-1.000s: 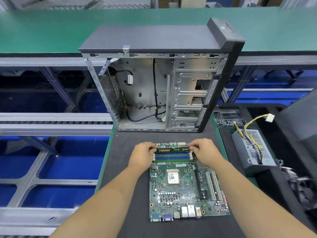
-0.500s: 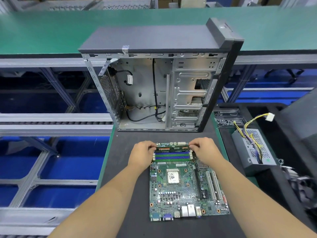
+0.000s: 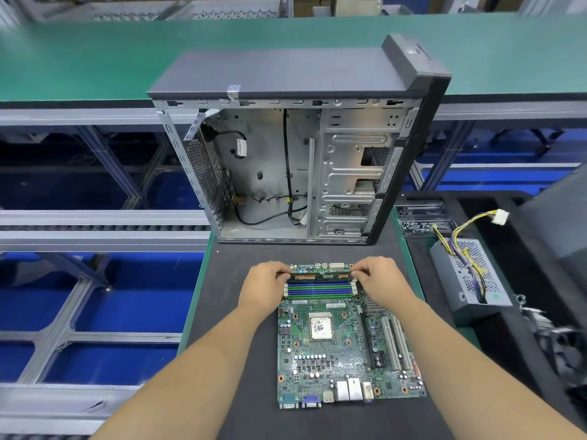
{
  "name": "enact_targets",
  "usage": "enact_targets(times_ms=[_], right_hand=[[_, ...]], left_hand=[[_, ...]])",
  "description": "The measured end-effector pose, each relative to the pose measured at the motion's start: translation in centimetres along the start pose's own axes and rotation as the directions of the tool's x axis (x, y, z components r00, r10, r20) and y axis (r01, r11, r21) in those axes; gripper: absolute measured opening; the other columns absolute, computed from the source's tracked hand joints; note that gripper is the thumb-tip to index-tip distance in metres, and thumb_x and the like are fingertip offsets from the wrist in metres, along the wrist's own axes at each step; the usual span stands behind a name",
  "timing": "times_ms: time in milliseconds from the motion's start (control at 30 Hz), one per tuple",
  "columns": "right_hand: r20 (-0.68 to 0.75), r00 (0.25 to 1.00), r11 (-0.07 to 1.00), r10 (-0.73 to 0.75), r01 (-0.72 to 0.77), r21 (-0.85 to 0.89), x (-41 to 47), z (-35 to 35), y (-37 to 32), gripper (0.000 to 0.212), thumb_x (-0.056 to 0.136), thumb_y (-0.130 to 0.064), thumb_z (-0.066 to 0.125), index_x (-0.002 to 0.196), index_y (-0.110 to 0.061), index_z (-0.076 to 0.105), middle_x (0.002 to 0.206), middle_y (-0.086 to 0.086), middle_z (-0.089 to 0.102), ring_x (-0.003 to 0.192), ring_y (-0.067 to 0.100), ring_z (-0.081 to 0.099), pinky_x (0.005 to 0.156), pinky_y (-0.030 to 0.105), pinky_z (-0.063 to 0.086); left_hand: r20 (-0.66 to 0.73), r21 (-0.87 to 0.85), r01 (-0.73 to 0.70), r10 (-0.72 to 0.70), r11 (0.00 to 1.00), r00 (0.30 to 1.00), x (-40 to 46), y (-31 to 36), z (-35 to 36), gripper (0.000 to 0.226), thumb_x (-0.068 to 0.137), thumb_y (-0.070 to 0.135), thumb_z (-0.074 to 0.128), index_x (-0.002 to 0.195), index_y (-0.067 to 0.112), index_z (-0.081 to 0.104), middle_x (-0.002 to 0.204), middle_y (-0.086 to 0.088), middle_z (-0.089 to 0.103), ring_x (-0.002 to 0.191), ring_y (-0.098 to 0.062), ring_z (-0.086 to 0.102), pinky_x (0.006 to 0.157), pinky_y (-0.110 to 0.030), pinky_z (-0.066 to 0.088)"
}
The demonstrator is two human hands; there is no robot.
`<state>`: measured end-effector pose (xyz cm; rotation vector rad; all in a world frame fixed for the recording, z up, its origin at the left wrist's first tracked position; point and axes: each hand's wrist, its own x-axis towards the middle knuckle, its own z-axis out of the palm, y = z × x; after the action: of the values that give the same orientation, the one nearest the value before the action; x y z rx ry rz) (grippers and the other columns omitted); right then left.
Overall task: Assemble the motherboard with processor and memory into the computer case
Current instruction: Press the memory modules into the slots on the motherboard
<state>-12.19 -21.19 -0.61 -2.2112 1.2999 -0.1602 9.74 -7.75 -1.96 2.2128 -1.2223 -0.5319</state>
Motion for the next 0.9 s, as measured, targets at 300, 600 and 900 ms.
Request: enact_targets(times_ms=[300, 600, 900], right_hand=[[-0.001, 1.0, 1.0, 0.005, -0.005, 0.005, -0.07, 0.11, -0.04, 0.021, 0.102, -0.015, 0.059, 0.112, -0.014, 0.078, 0.114, 0.001, 0.074, 0.093, 0.016, 0.063, 0.088, 0.026, 0.049], [0.016, 1.0, 1.0, 0.006, -0.006, -0.022, -0.13, 0.01, -0.35, 0.022, 0.102, -0.015, 0.058, 0.111, -0.013, 0.078, 0.111, 0.003, 0.075, 0.096, 0.02, 0.067, 0.088, 0.03, 0.053], [0.052, 0.998, 0.989, -0.043, 0.05, -0.137, -0.13, -0.15, -0.81, 0.024, 0.099, -0.012, 0.055, 0.093, -0.009, 0.077, 0.102, 0.002, 0.077, 0.09, 0.024, 0.068, 0.085, 0.032, 0.054]], left_hand=[[0.012, 0.014, -0.002, 0.002, 1.0, 1.0, -0.15, -0.09, -0.01, 0.018, 0.097, 0.017, 0.06, 0.106, 0.019, 0.076, 0.104, 0.002, 0.074, 0.083, -0.014, 0.062, 0.079, -0.026, 0.051], [0.016, 0.035, -0.002, 0.001, 0.999, 1.0, -0.04, 0.03, -0.15, 0.019, 0.097, 0.018, 0.059, 0.107, 0.021, 0.075, 0.104, 0.003, 0.073, 0.089, -0.015, 0.062, 0.08, -0.027, 0.051], [0.051, 0.102, -0.042, 0.037, 0.994, 0.998, 0.17, -0.1, -0.23, 0.02, 0.098, 0.017, 0.059, 0.107, 0.021, 0.076, 0.11, 0.004, 0.072, 0.102, -0.018, 0.061, 0.087, -0.032, 0.051]])
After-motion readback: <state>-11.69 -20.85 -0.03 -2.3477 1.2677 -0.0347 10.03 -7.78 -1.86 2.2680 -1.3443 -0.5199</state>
